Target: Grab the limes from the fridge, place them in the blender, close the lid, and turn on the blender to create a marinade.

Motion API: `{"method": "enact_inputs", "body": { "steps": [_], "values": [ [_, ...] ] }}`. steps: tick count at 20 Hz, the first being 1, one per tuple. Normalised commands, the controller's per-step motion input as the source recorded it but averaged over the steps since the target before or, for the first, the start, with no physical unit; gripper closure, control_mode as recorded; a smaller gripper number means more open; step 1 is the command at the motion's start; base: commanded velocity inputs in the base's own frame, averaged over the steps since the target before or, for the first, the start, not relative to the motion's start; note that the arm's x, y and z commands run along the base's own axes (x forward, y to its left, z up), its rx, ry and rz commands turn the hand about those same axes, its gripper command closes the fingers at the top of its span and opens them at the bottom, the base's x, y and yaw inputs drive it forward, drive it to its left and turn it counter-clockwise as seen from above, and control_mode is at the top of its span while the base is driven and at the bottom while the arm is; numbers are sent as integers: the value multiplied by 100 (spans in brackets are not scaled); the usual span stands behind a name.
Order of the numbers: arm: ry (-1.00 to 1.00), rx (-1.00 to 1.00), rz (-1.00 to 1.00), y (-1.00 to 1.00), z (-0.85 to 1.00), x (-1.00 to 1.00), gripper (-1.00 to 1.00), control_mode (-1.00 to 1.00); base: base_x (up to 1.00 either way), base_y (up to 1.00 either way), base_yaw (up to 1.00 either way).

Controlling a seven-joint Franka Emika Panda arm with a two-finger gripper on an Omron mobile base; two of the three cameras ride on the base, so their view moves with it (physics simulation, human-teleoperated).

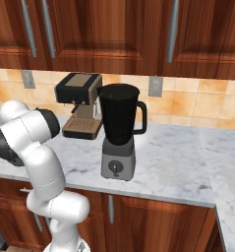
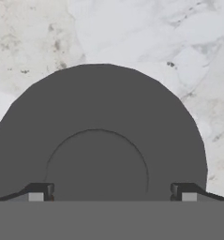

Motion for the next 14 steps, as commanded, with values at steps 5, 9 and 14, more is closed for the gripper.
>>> {"method": "enact_inputs", "body": {
  "steps": [5,9,14],
  "values": [
    [1,0,0,1,-22,0,-100,-100,0,0,0],
    [0,0,0,0,0,0,-100,-100,0,0,0],
    [0,0,0,5,0,0,-100,-100,0,0,0]
  ]
}}
